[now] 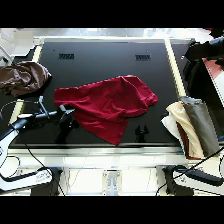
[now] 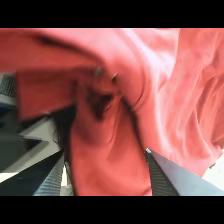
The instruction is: Fold the shirts.
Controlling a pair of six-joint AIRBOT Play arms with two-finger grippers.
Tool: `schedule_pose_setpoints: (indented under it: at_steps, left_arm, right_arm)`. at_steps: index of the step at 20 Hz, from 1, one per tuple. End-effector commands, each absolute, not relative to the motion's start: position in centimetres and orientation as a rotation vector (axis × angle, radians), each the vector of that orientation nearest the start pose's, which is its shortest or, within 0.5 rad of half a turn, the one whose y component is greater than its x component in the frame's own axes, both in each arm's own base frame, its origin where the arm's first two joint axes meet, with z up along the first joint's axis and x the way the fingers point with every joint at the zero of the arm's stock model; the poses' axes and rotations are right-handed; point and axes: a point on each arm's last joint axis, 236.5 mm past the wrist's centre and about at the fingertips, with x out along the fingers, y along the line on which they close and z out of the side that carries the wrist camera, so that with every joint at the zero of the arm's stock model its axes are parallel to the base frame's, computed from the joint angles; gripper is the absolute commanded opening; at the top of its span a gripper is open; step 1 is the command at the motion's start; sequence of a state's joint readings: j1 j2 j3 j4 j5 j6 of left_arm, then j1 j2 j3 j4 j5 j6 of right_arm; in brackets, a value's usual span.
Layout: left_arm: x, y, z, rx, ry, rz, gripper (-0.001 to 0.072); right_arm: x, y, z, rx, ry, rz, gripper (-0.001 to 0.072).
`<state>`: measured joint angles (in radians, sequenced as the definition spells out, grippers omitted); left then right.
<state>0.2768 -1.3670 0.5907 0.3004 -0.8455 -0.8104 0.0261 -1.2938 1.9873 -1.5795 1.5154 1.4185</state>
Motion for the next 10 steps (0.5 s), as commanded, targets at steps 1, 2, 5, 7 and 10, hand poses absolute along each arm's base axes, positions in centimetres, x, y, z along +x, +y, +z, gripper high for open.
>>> schedule_pose_setpoints:
  at_steps: [1,2,5,7,10]
  left_arm:
    - [38.4,-8.6,-9.3,-0.845,1.058,-0.328,0.0528]
    - [38.2,-9.1,-9.8,-0.838,1.078,-0.336,0.0475]
    - [37.2,-10.0,-10.8,-0.835,1.128,-0.365,0.0407]
    - [37.2,-10.2,-10.5,-0.838,1.127,-0.377,0.0162]
    - [37.4,-10.2,-9.5,-0.826,1.105,-0.387,0.002]
  right_arm:
    - [40.8,1.1,27.6,-0.152,0.846,0.092,0.0551]
    - [40.7,1.1,27.5,-0.152,0.853,0.092,0.0551]
    - [40.6,0.3,27.5,-0.168,0.862,0.06,0.0551]
    - [40.9,-0.9,27.2,-0.18,0.87,0.02,0.0551]
    - [41.9,-2.9,22.0,-0.01,0.949,-0.038,0.0551]
